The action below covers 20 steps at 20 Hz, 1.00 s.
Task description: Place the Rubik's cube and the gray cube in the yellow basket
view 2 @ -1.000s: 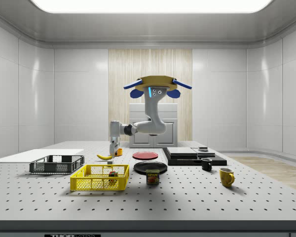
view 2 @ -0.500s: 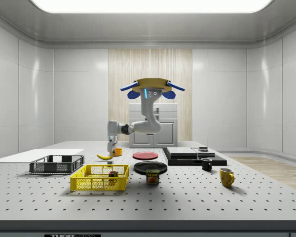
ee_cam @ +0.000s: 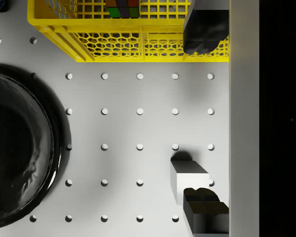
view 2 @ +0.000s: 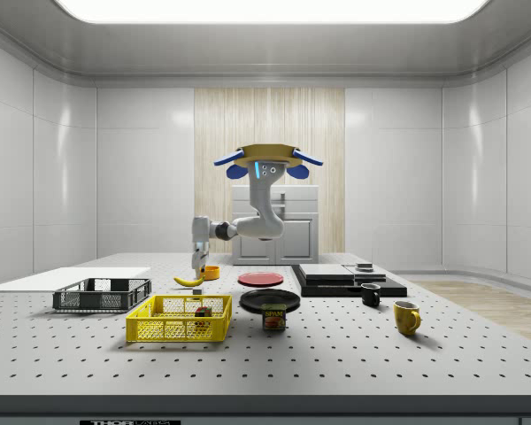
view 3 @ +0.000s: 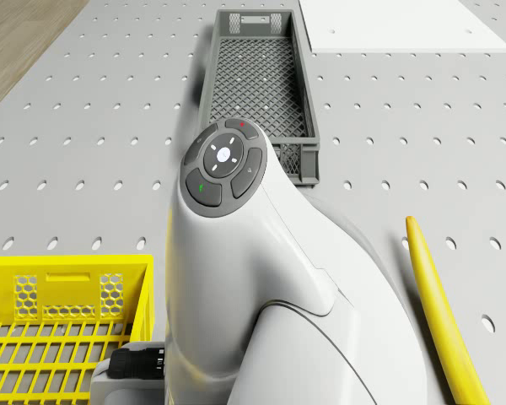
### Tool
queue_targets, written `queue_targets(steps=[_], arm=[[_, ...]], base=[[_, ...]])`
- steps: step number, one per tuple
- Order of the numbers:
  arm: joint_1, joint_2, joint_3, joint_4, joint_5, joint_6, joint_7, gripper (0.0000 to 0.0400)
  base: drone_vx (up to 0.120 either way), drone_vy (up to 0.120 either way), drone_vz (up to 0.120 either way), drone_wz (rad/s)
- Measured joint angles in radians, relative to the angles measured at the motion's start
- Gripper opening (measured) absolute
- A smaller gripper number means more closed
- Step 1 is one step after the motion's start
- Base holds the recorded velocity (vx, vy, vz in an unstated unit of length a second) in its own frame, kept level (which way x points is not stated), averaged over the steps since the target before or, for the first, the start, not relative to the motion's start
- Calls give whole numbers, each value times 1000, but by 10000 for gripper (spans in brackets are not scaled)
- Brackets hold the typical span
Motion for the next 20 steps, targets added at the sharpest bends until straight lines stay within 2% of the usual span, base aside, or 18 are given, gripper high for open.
queue_targets(steps=[9,14,18,20], arm=[[0,-5,1,0,2,4,0,400],[0,-7,1,0,3,6,0,400],[-1,-8,1,0,3,8,0,400],[-1,-9,1,0,3,8,0,400]], base=[[0,-120,-111,0],[0,-120,-8,0],[110,-110,0,0],[60,0,-20,0]])
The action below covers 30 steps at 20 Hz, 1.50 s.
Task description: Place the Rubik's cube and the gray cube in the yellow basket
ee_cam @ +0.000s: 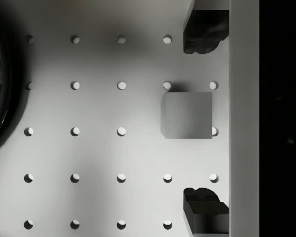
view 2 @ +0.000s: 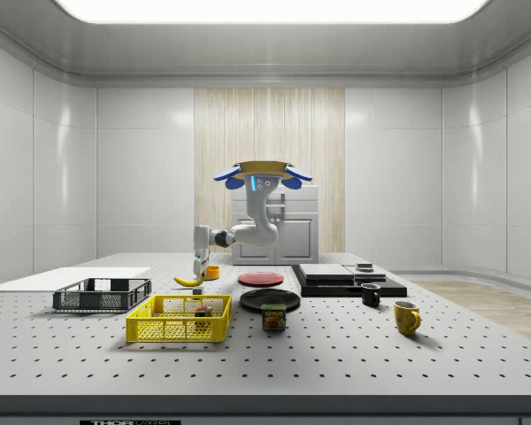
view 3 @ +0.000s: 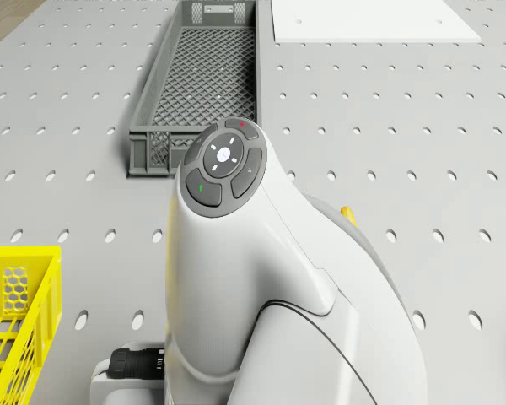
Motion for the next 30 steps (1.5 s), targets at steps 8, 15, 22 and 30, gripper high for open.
queue_targets(steps=[8,15,22,30], arm=[[0,-2,0,0,1,2,0,400],[0,-4,1,0,2,4,0,400],[-2,-7,-43,3,-39,18,-1,400],[-18,-5,-66,32,-61,25,-12,400]], base=[[0,30,-15,0],[0,0,-63,0],[0,0,-17,0],[0,0,0,0]])
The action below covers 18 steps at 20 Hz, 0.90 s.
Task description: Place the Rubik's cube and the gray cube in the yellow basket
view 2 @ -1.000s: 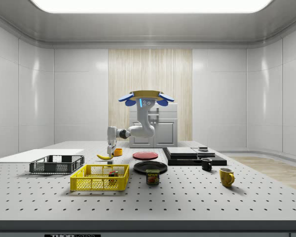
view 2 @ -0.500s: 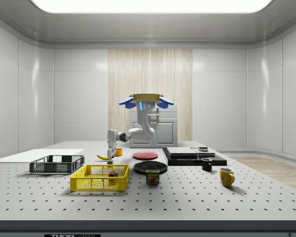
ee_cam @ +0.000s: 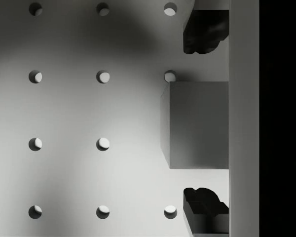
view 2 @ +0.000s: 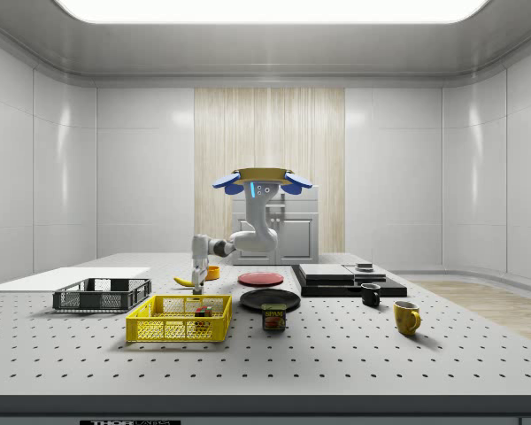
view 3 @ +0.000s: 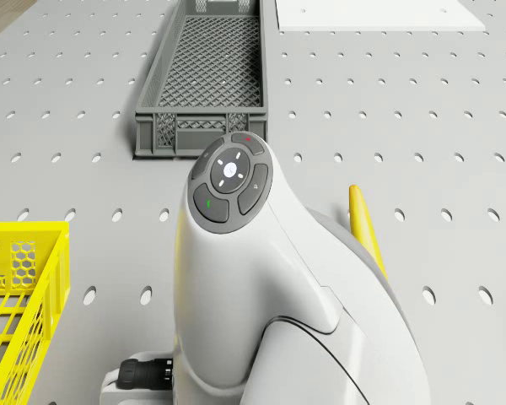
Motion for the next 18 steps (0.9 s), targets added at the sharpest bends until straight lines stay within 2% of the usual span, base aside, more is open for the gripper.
queue_targets(steps=[18], arm=[[-39,2,-42,41,-38,16,0,400]], base=[[0,0,0,0]])
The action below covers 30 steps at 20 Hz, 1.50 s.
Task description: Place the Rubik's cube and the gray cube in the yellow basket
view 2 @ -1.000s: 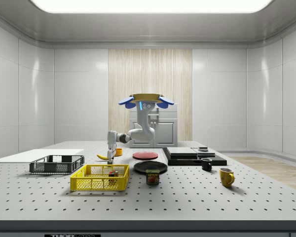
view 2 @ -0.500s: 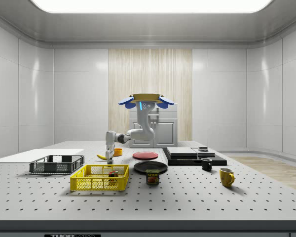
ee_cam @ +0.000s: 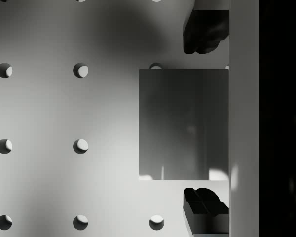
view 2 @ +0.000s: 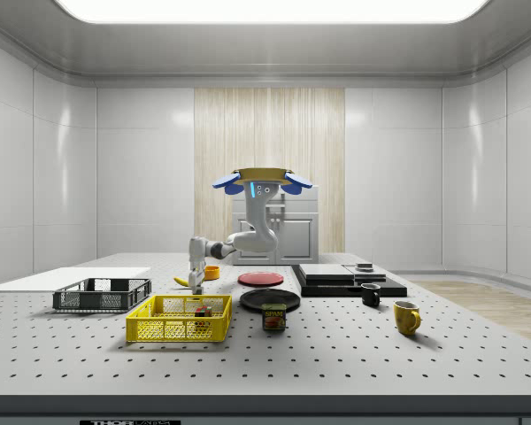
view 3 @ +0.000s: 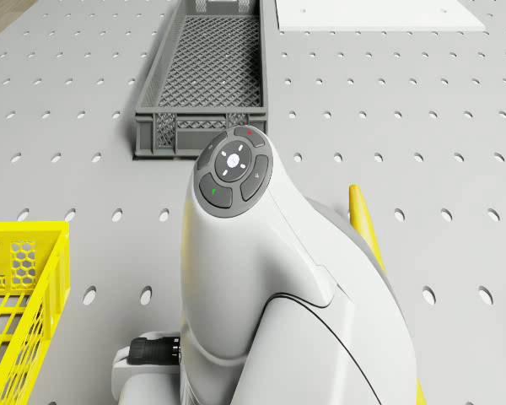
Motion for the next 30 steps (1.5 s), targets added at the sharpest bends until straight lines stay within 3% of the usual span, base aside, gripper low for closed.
queue_targets(steps=[17,22,30], arm=[[11,4,-20,-9,-21,1,-1,400],[11,5,-24,-9,-25,1,-1,297],[11,8,-25,-8,-27,-1,-1,256]], base=[[0,0,0,0],[0,0,0,0],[0,0,0,0]])
